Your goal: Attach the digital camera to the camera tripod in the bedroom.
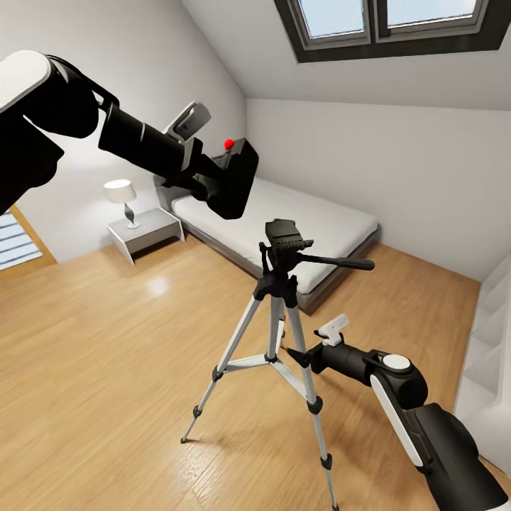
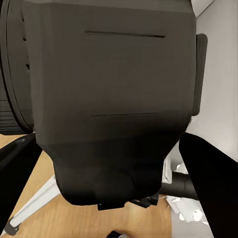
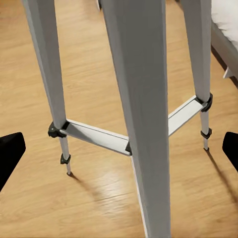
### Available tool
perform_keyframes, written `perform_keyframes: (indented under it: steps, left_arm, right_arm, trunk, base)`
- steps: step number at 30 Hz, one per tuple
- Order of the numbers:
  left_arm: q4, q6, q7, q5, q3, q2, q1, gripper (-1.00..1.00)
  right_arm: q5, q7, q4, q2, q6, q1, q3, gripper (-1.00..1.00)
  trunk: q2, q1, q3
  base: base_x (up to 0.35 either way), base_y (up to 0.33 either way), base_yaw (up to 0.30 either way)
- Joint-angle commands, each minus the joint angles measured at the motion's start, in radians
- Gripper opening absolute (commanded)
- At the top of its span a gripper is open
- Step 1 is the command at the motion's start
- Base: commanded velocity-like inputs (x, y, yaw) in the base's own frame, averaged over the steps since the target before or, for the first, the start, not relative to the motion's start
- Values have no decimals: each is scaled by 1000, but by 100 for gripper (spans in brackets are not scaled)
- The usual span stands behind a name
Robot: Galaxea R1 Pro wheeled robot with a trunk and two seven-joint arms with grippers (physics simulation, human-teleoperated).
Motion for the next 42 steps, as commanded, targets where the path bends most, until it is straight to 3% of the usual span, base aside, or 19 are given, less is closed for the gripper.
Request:
perform_keyframes:
  steps: [1, 16, 21, 27, 42]
  left_arm:
    - [1, 0, 7, 9, -2, -2, -3, -100]
    - [8, 0, 7, 9, -3, -19, -6, -100]
    - [9, 0, 7, 9, -3, -33, -6, -100]
    - [9, 0, 8, 9, -10, -50, -6, -100]
    - [-3, 0, 9, 9, -8, -45, -10, -100]
  right_arm:
    - [-5, -2, -1, 0, 7, -1, 1, 100]
    - [-1, -7, 13, 3, -2, 0, 37, 100]
    - [-1, -7, 29, 6, -36, 0, 42, 100]
    - [-1, -8, 64, 36, -80, 0, 39, 100]
    - [2, -21, 91, 54, -105, 0, 40, 100]
  trunk:
    - [-2, 1, -2]
    - [-2, 1, -2]
    - [-2, 1, -2]
    - [-2, 1, -2]
    - [-2, 1, -2]
  base:
    - [0, 0, 0]
    - [0, 0, 0]
    - [0, 0, 0]
    - [0, 0, 0]
    - [0, 0, 0]
